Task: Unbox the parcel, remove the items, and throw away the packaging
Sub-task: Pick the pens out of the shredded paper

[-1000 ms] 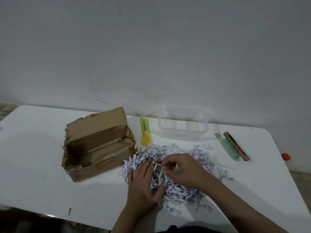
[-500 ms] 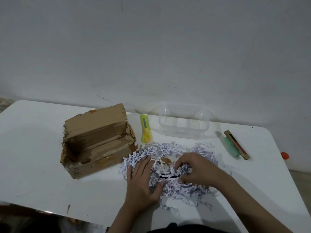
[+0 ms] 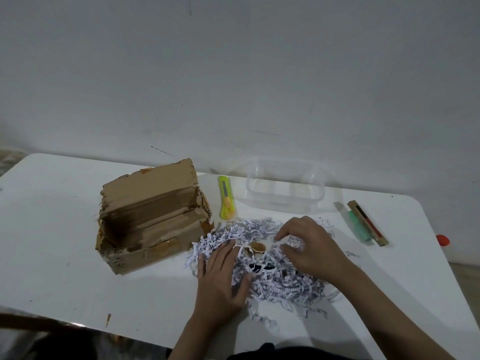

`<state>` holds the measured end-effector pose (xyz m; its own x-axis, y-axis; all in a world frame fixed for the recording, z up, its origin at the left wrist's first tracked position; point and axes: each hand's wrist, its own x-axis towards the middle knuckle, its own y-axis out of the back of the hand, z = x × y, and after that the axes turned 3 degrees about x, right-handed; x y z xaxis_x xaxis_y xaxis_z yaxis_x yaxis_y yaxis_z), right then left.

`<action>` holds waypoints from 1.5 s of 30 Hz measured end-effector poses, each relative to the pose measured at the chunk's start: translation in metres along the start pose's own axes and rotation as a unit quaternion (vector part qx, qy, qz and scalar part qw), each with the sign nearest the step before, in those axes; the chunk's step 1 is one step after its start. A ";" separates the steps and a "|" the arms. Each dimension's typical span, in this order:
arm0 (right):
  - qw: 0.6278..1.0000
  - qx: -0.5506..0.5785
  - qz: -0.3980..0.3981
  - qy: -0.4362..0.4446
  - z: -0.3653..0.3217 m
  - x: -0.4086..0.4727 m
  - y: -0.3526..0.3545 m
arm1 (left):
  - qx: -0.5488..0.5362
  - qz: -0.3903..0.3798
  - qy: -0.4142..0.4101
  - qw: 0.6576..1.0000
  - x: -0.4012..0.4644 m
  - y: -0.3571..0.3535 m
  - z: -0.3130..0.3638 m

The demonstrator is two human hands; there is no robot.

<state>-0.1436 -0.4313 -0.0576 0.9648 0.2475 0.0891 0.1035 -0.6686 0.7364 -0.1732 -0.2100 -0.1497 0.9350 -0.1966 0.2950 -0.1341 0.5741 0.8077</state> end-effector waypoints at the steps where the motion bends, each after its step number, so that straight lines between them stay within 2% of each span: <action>1: 1.000 0.018 0.000 0.021 -0.003 -0.002 0.000 | 0.000 0.001 0.002 1.000 0.000 0.000 0.000; 3: 0.998 0.029 -0.041 0.036 -0.008 -0.007 -0.003 | -0.002 0.005 0.006 1.000 0.001 -0.001 0.000; 6: 0.995 -0.043 -0.089 0.031 -0.005 -0.010 -0.012 | -0.005 0.007 0.006 1.000 0.000 -0.001 0.000; 10: 0.997 -0.036 -0.064 0.018 0.004 -0.006 -0.018 | -0.003 0.003 0.003 1.000 0.000 -0.001 -0.001; 22: 0.995 -0.069 -0.078 -0.007 0.004 0.005 -0.030 | -0.004 0.001 -0.001 1.000 -0.001 0.000 0.001; 27: 0.990 -0.120 -0.063 -0.036 -0.008 0.016 -0.040 | -0.004 0.002 -0.002 1.000 -0.001 0.001 0.002; 35: 0.966 -0.214 -0.137 -0.051 -0.025 0.031 -0.050 | 0.011 0.003 0.008 1.000 -0.001 0.001 0.001; 37: 0.968 -0.199 -0.139 -0.060 -0.025 0.031 -0.050 | 0.009 0.002 0.010 1.000 -0.001 0.001 0.001; 41: 0.988 -0.078 -0.116 -0.071 -0.030 0.025 -0.035 | 0.009 0.003 0.013 1.000 -0.001 0.000 0.001; 45: 0.991 0.022 -0.088 -0.094 -0.037 0.016 -0.009 | 0.012 -0.003 0.018 1.000 -0.002 0.000 0.001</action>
<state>-0.1376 -0.3955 -0.0379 0.9583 0.2312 -0.1681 0.2812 -0.6571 0.6994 -0.1749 -0.2103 -0.1498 0.9467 -0.1715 0.2729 -0.1365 0.5536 0.8215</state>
